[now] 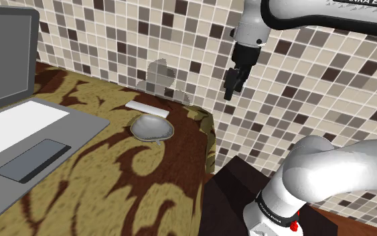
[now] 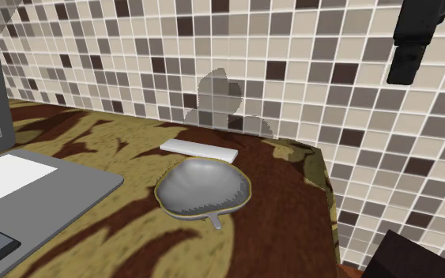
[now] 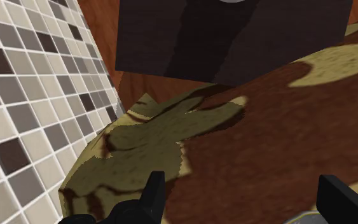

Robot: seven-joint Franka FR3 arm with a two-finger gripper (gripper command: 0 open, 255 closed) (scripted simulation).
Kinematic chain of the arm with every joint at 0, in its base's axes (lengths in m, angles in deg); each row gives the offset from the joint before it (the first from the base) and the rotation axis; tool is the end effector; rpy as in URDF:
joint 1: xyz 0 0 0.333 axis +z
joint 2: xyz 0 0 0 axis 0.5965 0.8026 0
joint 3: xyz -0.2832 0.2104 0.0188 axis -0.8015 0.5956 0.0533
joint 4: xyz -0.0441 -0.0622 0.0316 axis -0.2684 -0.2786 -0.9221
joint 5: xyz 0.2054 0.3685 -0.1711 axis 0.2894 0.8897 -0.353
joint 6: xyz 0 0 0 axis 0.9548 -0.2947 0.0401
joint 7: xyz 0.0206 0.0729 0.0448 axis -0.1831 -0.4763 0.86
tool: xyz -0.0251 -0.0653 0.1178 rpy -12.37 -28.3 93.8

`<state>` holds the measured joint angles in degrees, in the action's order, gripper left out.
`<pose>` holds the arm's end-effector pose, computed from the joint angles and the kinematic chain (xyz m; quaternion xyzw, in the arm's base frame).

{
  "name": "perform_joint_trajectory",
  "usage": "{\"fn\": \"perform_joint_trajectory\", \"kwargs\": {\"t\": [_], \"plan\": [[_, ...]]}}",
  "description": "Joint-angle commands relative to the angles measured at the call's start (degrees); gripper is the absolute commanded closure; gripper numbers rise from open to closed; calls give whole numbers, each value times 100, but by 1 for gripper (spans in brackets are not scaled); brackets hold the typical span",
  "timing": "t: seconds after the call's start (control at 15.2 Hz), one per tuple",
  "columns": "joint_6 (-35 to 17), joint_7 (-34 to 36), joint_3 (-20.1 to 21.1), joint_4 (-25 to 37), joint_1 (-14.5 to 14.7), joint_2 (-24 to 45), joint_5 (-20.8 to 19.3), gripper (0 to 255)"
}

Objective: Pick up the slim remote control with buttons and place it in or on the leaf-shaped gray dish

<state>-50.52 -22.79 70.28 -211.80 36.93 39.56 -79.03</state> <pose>0.3287 0.0185 0.5712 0.9972 0.0681 -0.0133 0.0285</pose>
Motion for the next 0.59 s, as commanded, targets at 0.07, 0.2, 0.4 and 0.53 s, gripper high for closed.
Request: {"fn": "perform_joint_trajectory", "kwargs": {"t": [0.07,0.2,0.4,0.53], "plan": [[-184,-17,2,9,8,187,2,0],[-540,-49,9,52,22,575,6,0],[-1040,-98,23,178,43,1184,9,0],[-1348,-129,34,302,56,1605,10,0]]}}
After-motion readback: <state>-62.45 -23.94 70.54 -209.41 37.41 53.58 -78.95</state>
